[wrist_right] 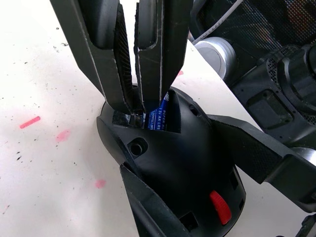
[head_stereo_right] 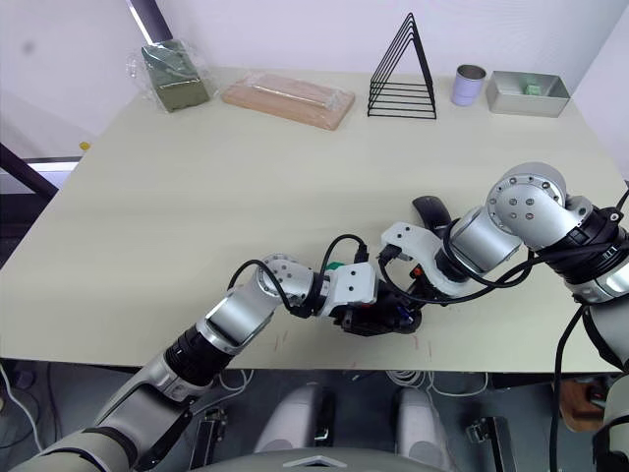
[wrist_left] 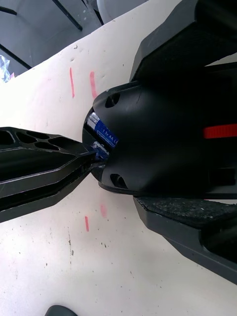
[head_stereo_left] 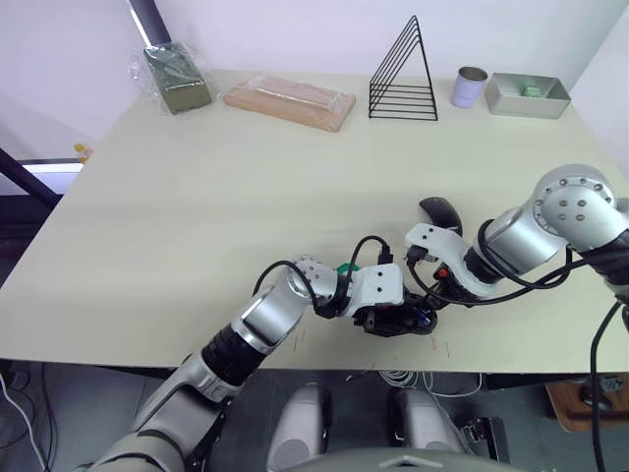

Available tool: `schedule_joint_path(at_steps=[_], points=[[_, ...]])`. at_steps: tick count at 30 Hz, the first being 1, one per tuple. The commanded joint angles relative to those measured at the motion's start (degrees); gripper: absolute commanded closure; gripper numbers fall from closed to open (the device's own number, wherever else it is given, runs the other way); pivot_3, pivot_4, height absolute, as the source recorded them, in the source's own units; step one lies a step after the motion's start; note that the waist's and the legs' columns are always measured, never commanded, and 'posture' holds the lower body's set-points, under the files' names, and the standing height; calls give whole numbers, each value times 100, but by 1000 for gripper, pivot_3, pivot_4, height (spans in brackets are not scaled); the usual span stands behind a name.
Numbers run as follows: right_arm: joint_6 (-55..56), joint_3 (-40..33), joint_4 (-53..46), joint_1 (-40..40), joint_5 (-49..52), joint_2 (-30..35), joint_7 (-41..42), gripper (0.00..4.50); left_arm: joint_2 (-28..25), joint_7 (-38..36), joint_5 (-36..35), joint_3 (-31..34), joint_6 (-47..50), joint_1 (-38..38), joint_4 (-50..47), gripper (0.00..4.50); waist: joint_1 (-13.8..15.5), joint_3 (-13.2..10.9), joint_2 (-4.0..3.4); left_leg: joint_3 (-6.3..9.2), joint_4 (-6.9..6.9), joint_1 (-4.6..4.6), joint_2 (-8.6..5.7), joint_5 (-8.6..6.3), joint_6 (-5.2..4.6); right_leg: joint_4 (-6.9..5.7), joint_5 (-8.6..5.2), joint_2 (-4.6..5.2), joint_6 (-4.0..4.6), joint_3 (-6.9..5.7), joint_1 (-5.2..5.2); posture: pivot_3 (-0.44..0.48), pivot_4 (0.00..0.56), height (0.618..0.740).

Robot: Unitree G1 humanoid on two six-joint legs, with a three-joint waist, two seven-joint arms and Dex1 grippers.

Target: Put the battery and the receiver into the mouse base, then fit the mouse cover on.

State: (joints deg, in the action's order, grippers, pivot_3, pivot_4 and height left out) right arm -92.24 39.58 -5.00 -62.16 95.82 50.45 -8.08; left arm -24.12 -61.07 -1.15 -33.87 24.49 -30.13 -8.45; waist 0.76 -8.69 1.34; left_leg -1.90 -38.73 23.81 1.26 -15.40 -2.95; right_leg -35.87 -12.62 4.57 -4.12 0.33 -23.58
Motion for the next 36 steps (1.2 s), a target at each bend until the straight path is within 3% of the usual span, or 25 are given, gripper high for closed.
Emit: schedule_joint_path(at_steps=[1, 30, 36], points=[[-26, -159, -102, 39, -5, 58, -16, 4500, 42, 11, 3, -35, -24, 43, -247, 1600, 0, 0, 0, 0, 0, 0, 0, 0, 0, 0, 0, 0, 0, 0, 0, 0, 150, 740], [-26, -80, -404, 216, -317, 74, 100, 4500, 120, 118, 17, -66, 72, 87, -278, 1600, 1, 2, 0, 0, -1, -1, 0, 0, 0, 0, 0, 0, 0, 0, 1, 0, 150, 740], [-26, -242, -419, 143, -586, 100, 270, 2350, 107, 126, 23, -68, 71, 98, -260, 1600, 1, 3, 0, 0, -2, -2, 0, 0, 0, 0, 0, 0, 0, 0, 2, 0, 150, 740]])
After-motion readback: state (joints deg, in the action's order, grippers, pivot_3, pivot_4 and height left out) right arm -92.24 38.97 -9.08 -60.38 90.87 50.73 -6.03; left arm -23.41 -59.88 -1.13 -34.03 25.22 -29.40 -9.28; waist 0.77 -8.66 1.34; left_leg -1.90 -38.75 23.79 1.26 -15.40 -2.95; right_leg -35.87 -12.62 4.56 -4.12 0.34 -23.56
